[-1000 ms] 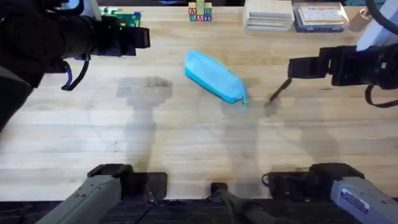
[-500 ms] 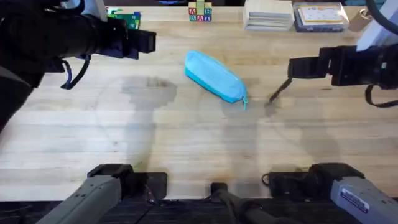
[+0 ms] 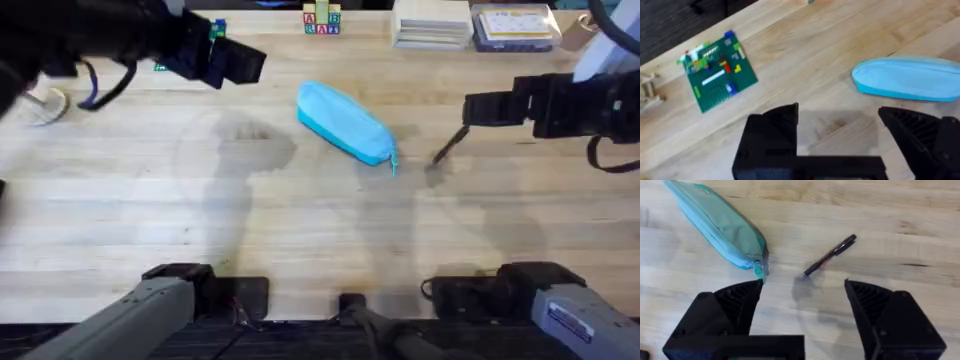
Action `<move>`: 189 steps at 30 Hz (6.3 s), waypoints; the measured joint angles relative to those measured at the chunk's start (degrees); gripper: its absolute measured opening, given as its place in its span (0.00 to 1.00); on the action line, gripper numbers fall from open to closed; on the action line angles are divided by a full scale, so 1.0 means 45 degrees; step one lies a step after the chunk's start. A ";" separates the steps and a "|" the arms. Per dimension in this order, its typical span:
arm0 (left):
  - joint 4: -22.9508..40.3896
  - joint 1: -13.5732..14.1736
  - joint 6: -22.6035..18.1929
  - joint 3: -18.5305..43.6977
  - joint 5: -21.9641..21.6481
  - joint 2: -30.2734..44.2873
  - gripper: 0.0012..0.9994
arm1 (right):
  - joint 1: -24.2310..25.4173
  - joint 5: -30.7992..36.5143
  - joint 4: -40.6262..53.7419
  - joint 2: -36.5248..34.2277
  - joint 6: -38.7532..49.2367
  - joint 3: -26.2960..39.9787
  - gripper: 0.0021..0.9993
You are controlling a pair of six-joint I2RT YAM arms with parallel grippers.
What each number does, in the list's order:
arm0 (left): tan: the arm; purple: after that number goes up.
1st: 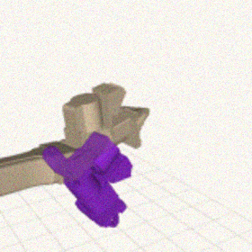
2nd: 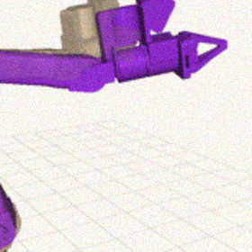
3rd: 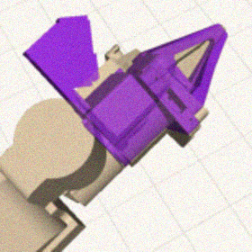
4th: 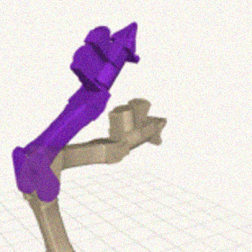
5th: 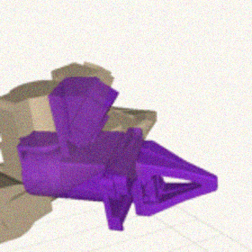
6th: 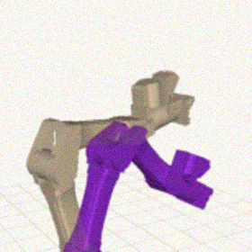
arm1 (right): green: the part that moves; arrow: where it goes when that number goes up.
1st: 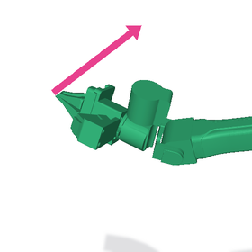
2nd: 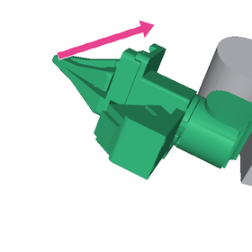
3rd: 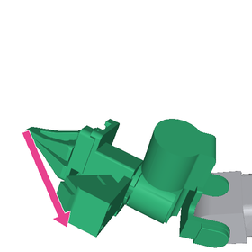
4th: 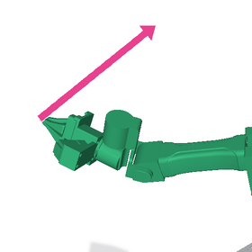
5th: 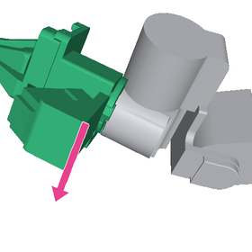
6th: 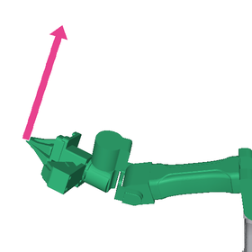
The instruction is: Unzip the bag, pick up the pens from the table one at a time and place them inside, then zip the bag closed.
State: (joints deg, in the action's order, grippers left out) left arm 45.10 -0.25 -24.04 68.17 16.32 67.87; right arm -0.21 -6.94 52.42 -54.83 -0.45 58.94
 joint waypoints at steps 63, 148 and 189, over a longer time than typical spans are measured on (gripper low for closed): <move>0.9420 -0.0010 -1.5265 0.8674 0.8547 0.8793 0.99 | 0.0000 0.0000 0.0000 0.0000 -0.0005 0.0000 1.00; 0.6775 0.1336 -1.6717 0.8832 0.6032 1.2465 0.99 | 0.0000 0.0000 0.0068 0.0000 -0.0005 0.0005 1.00; 0.6679 0.1613 -1.6761 0.8808 0.6105 1.3261 0.05 | 0.0000 0.0000 0.0068 0.0000 -0.0005 0.0005 1.00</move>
State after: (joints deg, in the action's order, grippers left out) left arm 75.16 7.01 -99.46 107.81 43.79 127.55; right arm -0.21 -6.94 52.73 -54.83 -0.47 58.96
